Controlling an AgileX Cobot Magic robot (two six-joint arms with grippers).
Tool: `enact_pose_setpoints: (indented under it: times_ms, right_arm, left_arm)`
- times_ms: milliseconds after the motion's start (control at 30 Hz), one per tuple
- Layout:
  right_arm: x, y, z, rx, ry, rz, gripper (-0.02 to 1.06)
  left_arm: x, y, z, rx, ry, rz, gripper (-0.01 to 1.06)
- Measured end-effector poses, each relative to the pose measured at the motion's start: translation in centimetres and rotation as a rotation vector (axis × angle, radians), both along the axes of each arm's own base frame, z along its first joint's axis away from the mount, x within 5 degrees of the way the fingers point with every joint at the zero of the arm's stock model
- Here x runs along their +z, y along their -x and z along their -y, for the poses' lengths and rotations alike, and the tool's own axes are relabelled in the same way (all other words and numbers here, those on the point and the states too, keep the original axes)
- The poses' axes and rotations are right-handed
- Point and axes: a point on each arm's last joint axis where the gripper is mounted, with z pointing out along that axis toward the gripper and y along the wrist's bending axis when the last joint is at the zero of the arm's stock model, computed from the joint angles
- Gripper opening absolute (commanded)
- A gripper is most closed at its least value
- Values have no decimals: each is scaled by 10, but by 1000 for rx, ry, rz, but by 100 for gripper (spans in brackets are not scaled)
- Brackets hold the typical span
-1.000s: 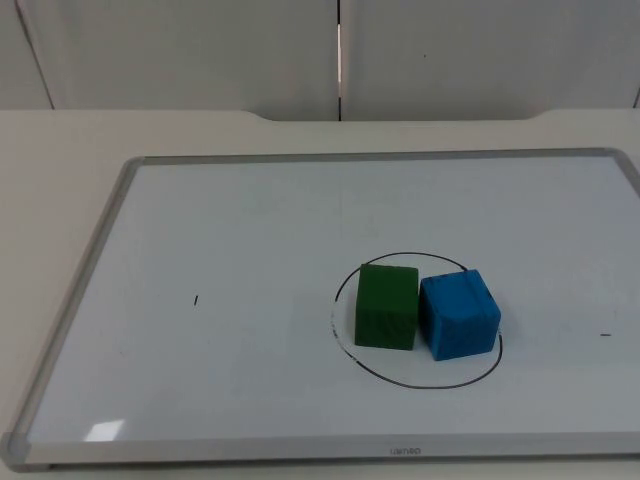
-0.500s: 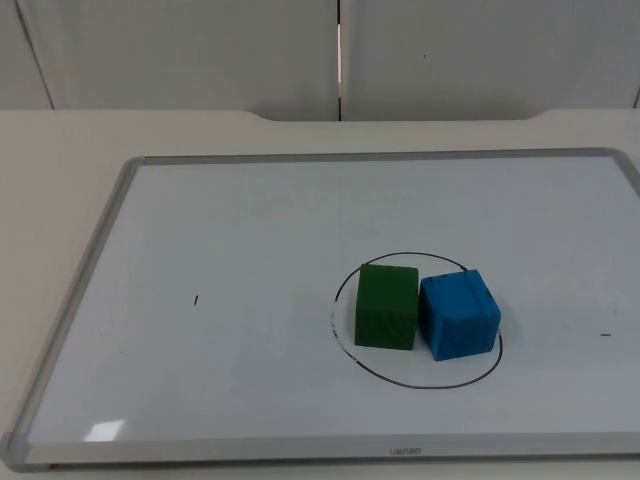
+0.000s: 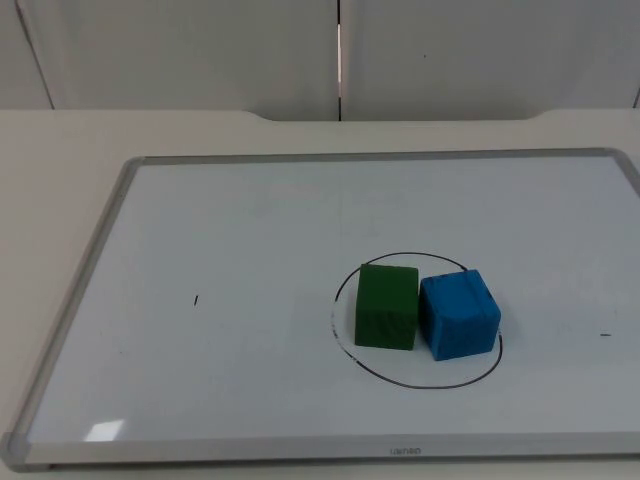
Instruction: Push the two cubes into the marked area.
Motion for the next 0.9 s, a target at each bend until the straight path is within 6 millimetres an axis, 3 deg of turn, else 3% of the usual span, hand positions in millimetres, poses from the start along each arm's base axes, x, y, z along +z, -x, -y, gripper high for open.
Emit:
enact_pose_setpoints:
  times_ms: [533,900]
  right_arm:
    - [0,0,0,-1,0,0,105]
    - [0,0,0,-1,0,0,105]
  left_arm:
    - [0,-1,1,185,0,0,105]
    - [0,-1,1,194,0,0,105]
